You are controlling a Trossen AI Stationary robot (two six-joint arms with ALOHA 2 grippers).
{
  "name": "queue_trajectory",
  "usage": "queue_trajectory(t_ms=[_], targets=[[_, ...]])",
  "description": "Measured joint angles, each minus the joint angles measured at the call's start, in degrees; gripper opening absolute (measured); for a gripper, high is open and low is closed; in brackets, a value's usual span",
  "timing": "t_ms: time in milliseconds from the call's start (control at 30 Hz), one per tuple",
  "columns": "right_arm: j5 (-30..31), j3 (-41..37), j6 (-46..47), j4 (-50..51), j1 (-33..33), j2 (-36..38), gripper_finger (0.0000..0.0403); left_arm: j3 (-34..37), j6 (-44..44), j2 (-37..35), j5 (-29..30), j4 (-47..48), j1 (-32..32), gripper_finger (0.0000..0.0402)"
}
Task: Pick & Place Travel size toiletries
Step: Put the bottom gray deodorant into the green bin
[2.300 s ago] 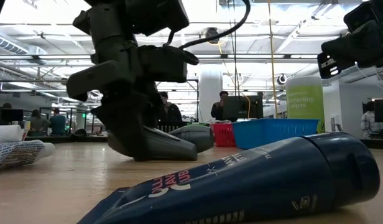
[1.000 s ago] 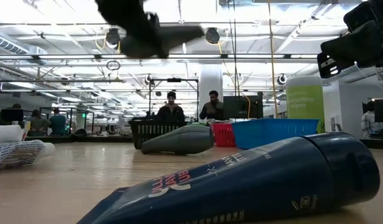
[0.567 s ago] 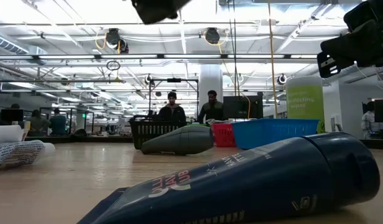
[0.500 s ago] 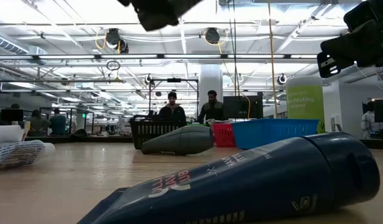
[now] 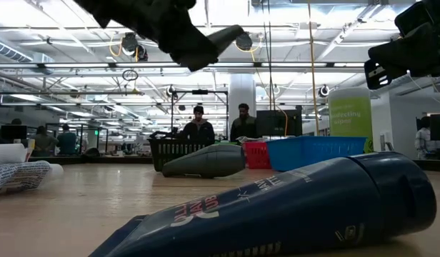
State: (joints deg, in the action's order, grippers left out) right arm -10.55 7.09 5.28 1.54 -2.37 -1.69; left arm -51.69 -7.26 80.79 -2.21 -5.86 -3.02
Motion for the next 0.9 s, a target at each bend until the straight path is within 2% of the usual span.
queue_trajectory(t_ms=[133, 300, 400, 467, 600, 733, 900], targets=[[0.00, 0.00, 0.02, 0.00, 0.00, 0.02, 0.0004, 4.72, -0.06, -1.20, -4.99, -9.88, -5.36, 0.0196], [0.00, 0.00, 0.02, 0.00, 0.00, 0.02, 0.0004, 9.31, 1.31, -1.86, -7.39, -19.01, -13.43, 0.0196], [0.00, -0.04, 0.02, 0.02, 0.01, 0.02, 0.0004, 9.55, 3.26, -1.93, -8.09, -17.26, -18.05, 0.0196], [-0.02, -0.04, 0.02, 0.04, 0.00, 0.00, 0.0004, 9.32, 3.38, -2.01, -6.02, -15.30, -19.91, 0.0198], [-0.02, -0.04, 0.02, 0.07, 0.01, 0.00, 0.0004, 9.26, 2.59, -1.99, -2.41, -14.06, -21.92, 0.0198], [0.00, -0.04, 0.02, 0.06, 0.01, 0.00, 0.0004, 9.24, 1.96, -1.99, -1.71, -12.23, -23.70, 0.0196], [-0.02, -0.04, 0.02, 0.03, 0.00, 0.00, 0.0004, 4.91, 1.94, -1.97, 1.38, 1.42, -26.24, 0.0196]])
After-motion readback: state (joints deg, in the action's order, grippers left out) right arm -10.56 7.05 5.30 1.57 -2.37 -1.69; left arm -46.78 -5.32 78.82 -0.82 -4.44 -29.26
